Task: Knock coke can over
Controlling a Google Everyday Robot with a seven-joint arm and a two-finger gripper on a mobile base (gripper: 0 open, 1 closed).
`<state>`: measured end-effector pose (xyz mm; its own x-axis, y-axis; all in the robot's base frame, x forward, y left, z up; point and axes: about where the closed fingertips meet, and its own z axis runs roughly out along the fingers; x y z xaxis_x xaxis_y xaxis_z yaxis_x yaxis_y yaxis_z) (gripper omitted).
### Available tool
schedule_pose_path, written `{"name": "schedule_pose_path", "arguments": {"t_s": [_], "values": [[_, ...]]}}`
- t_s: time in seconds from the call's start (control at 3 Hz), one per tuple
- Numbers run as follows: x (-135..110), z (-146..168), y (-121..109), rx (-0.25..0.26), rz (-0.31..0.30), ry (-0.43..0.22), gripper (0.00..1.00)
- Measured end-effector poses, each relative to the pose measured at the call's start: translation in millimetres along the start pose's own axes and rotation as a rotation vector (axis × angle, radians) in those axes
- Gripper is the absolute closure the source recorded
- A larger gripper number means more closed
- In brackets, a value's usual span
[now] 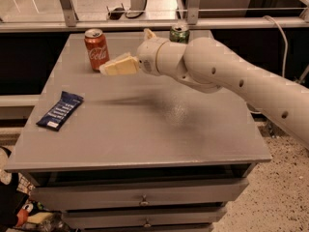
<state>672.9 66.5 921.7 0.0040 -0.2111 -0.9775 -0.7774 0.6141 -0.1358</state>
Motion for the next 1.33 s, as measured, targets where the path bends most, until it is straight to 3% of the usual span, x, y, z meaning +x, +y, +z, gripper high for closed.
{"name": "schedule_pose_path", "arguments": {"t_s": [0.67, 1.33], "values": [[4, 50, -8, -0.035, 0.052, -0.034, 0.00], [9, 74, -3, -0.026, 0.094, -0.094, 0.00]]}}
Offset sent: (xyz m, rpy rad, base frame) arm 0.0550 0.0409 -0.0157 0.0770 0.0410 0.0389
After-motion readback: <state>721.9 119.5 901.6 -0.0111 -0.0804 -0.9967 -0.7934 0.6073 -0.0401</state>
